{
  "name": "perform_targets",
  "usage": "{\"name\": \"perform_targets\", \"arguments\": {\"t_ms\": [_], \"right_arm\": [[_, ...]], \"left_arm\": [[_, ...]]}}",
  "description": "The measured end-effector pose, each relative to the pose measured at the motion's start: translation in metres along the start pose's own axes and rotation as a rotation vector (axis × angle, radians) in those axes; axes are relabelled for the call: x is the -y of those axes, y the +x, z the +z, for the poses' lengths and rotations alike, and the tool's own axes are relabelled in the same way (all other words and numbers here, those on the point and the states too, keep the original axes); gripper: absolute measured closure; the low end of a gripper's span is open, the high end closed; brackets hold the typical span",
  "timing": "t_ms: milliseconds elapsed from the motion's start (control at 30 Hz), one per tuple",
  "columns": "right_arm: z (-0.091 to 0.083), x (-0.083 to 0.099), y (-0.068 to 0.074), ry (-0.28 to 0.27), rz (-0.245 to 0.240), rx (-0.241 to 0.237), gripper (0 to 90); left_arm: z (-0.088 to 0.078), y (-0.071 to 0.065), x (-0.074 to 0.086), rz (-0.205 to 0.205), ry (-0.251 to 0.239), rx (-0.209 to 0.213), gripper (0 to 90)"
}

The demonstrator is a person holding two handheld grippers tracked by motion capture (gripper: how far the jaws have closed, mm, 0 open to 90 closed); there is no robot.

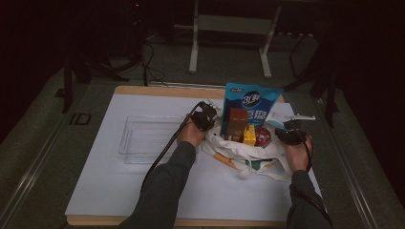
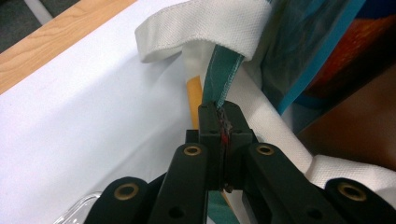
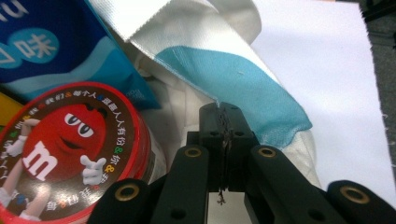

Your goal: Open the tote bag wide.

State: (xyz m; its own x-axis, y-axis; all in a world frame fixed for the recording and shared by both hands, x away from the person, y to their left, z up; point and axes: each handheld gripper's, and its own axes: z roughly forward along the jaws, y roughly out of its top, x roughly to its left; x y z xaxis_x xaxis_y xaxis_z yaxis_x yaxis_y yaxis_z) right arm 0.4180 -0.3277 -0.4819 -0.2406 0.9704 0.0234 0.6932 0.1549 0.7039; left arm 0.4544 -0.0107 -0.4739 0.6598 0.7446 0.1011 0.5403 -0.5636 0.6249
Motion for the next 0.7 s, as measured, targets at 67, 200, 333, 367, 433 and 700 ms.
{"name": "perform_targets", "arguments": {"t_ms": [67,200,333,367,433,700], "right_arm": [[0.003,0.001,0.001,0.016,0.001,0.002,89.0],[-0.001,-0.001,0.003,0.01,-0.009,0.004,86.7],[-0.015,-0.003,0.002,-0.018,-0.016,-0.025,79.2],[-0.019,-0.004,0.002,-0.027,-0.025,-0.034,77.2],[-0.029,-0.005,0.004,-0.039,-0.055,-0.046,74.8],[-0.059,0.006,0.013,-0.094,-0.08,-0.109,71.2]], "left_arm": [[0.001,-0.001,0.0,-0.01,0.003,-0.001,89.3],[-0.003,-0.002,0.0,-0.003,-0.01,0.004,89.0],[-0.007,-0.001,0.0,-0.011,-0.02,0.018,88.7],[-0.008,-0.001,0.0,-0.007,-0.023,0.017,88.6],[-0.009,-0.001,0.0,-0.003,-0.024,0.016,88.4],[-0.012,-0.002,0.001,0.002,-0.029,0.017,88.1]]}}
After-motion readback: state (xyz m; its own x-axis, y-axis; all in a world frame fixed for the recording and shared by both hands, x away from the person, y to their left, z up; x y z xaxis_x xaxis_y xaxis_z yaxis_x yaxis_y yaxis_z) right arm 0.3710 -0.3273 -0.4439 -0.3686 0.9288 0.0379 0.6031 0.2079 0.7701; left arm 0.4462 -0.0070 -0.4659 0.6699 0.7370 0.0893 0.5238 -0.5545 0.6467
